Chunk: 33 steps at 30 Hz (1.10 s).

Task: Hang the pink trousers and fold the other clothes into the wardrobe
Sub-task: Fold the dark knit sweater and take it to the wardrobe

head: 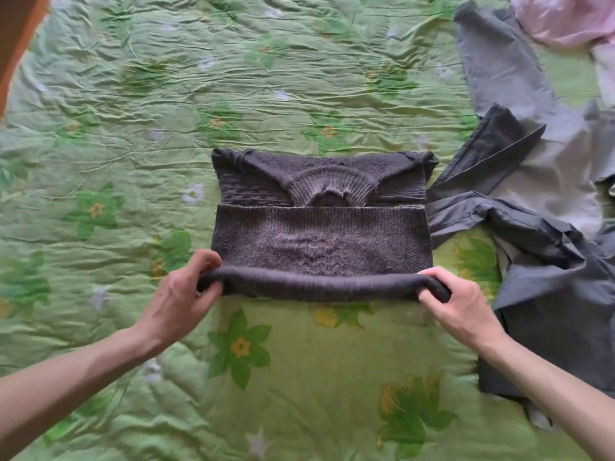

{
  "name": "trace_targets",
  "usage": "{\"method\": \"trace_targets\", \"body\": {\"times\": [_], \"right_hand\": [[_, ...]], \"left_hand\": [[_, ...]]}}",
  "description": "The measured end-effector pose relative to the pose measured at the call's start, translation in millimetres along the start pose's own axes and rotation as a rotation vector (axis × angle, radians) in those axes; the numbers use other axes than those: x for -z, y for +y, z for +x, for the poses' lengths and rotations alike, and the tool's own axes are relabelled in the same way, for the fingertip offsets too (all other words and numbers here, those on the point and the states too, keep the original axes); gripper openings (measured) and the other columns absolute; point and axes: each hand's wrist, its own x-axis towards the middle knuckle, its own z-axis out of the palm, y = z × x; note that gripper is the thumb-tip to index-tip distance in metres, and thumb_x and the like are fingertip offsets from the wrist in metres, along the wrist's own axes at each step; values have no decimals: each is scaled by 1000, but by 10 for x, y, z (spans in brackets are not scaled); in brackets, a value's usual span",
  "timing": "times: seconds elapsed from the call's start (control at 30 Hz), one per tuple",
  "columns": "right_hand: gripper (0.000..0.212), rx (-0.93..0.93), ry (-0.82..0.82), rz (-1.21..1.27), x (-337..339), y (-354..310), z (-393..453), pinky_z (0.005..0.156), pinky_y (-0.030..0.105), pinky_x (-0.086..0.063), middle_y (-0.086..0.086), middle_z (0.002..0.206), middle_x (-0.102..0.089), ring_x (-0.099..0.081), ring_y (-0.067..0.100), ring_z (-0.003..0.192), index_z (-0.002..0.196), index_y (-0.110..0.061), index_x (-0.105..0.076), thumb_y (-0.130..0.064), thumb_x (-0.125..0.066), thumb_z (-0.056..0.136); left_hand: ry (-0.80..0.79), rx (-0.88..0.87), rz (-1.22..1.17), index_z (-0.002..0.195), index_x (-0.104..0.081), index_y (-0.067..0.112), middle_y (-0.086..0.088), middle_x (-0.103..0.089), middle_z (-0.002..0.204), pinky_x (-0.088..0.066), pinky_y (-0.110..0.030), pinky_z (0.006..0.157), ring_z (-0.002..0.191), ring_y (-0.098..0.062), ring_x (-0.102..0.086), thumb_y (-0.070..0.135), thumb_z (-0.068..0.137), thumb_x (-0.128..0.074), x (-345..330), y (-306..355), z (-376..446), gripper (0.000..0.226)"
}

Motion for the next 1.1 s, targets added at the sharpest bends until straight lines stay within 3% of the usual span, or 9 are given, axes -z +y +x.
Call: {"method": "trace_targets", "body": {"times": [0.2,0.37,0.5,0.57,0.63,0.7,0.83,1.0,1.1], "right_hand": [[8,-70,177,133,186,-122,296,66,30,-46,4,74,-67,-60,19,70,87,-23,-71,-24,-77,92],[9,-126,348,259,254,-301,741,69,16,-45,-5,82,-68,-58,4,71,95,-20,-68,-27,-75,95],[10,-296,418,450,171,-401,1230,82,24,-51,-8,88,-67,-62,15,87,99,-18,-66,-28,-65,101],[18,-297,430,380,145,-453,1480,70,18,-44,-7,81,-59,-55,19,83,95,-14,-58,-29,-58,105],[28,-275,456,236,156,-518,1723,67,31,-33,2,80,-53,-49,24,81,94,-10,-51,-34,-52,107],[34,-265,484,95,176,-539,1973,71,35,-29,14,89,-60,-54,32,85,97,-8,-51,-41,-49,107],[45,-286,489,-120,154,-462,2397,76,43,-41,26,109,-69,-64,45,103,111,-6,-58,-49,-46,106],[46,-371,448,-334,60,-362,2590,72,40,-37,26,110,-70,-67,45,102,119,-10,-56,-53,-42,106],[46,-368,448,-357,-8,-302,2599,77,44,-45,28,111,-68,-66,46,103,118,-9,-53,-52,-44,106]], "left_hand": [[190,202,-125,102,-62,20,-5,-68,81,-49,-30,62,68,-16,-60,14,96,-73,74,106,513,14],[332,290,-229,102,-64,20,-2,-70,87,-50,-30,71,76,-11,-61,25,99,-72,36,106,967,10],[456,487,-427,85,-70,19,10,-70,78,-50,-27,69,67,6,-56,34,96,-74,-73,51,1347,20],[479,510,-449,87,-69,15,10,-67,78,-48,-29,70,71,-1,-55,35,99,-70,-125,-3,1521,23],[488,512,-393,91,-65,10,5,-63,77,-45,-34,71,74,-12,-53,36,102,-63,-158,-70,1673,29],[487,536,-283,93,-60,6,-1,-61,79,-42,-38,71,75,-21,-52,40,106,-56,-183,-142,1804,36],[465,563,-111,92,-57,6,-8,-62,85,-35,-35,69,78,-28,-54,44,108,-50,-214,-267,2039,42],[436,574,13,92,-67,8,-17,-73,95,-42,-36,71,87,-35,-67,52,104,-55,-275,-420,2339,47],[371,642,47,97,-68,9,-13,-73,98,-44,-36,74,93,-34,-68,52,101,-58,-307,-417,2457,45]]}}
